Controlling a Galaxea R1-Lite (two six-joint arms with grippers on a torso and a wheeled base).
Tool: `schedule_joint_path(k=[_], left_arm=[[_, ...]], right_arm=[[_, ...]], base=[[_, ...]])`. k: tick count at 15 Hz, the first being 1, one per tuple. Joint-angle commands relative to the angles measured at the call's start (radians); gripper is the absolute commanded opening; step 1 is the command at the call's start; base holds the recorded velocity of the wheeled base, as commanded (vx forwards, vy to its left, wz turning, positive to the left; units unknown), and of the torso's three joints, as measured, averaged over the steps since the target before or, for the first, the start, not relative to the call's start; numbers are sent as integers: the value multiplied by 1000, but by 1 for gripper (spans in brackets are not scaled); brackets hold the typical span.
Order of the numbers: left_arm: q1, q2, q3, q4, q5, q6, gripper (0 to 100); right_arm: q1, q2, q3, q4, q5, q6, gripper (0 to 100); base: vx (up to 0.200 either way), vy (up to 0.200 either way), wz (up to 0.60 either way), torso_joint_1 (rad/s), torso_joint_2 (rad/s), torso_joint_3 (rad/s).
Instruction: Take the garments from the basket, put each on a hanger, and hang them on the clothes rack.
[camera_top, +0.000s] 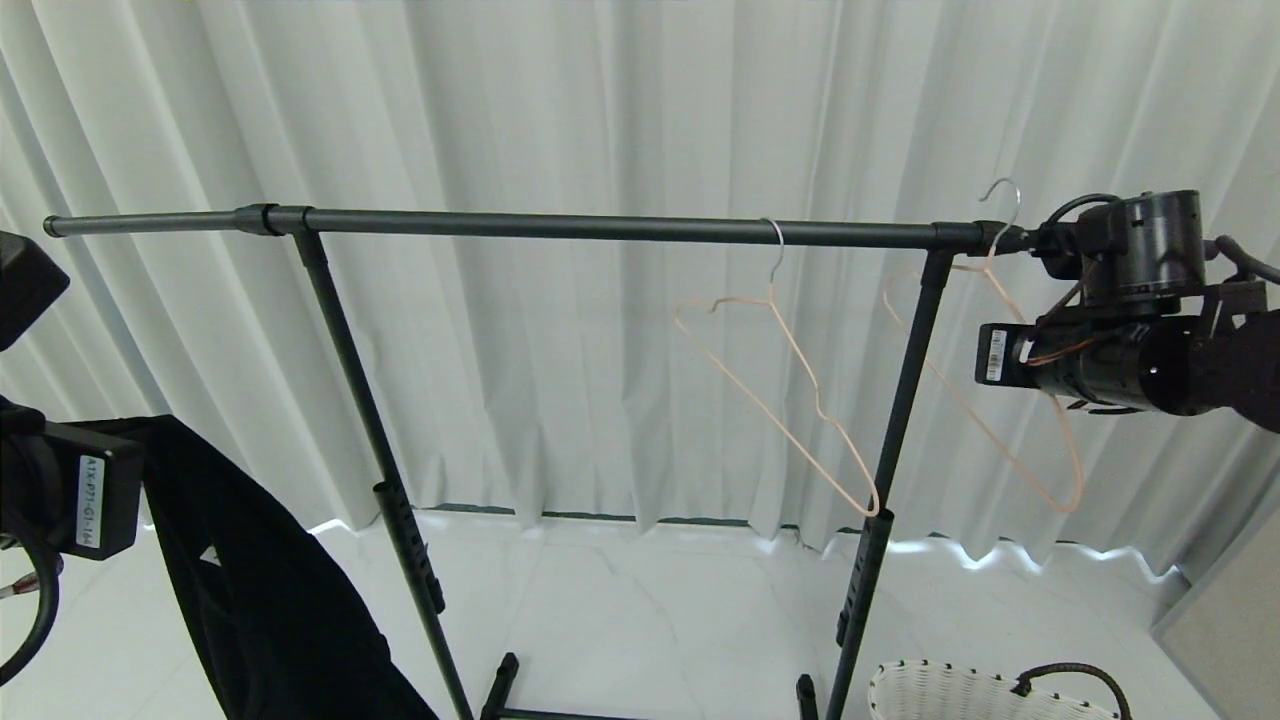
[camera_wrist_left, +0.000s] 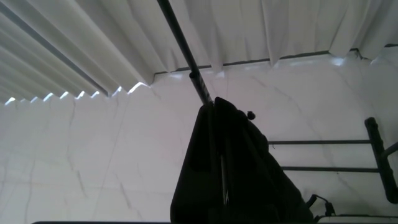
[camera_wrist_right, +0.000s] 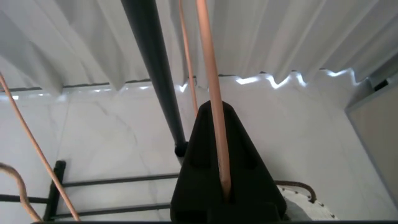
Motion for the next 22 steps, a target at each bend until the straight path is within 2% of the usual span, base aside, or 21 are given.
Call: schedule_joint_path(k=[1, 5, 8, 12, 14, 16, 22], left_arm=[[-1, -8, 0, 0, 0, 0, 0], [-1, -9, -3, -2, 2, 3, 0], [-1, -8, 0, -40, 2, 5, 0], [-1, -8, -1, -42, 2, 6, 0], [-2, -8, -3, -42, 2, 35, 0], [-2, -5, -3, -46, 2, 62, 0], [-2, -3, 2, -48, 2, 62, 0]], right_arm=[[3, -63, 54, -13, 1, -14, 0], [6, -201, 198, -36, 5, -65, 0], [6, -313, 297, -35, 11, -94, 0], [8, -419, 382, -32, 14, -109, 0], [8, -474, 423, -26, 21, -121, 0], [6, -501, 448, -23, 37, -121, 0], [19, -543, 451, 19, 133, -149, 0]], base=[[0, 0, 0, 0, 0, 0], [0, 0, 0, 0, 0, 0], [-200, 0, 0, 7, 4, 2], [-200, 0, 0, -6, 0, 1], [-200, 0, 0, 5, 5, 5], [-200, 0, 0, -2, 7, 5], [-200, 0, 0, 2, 0, 3]])
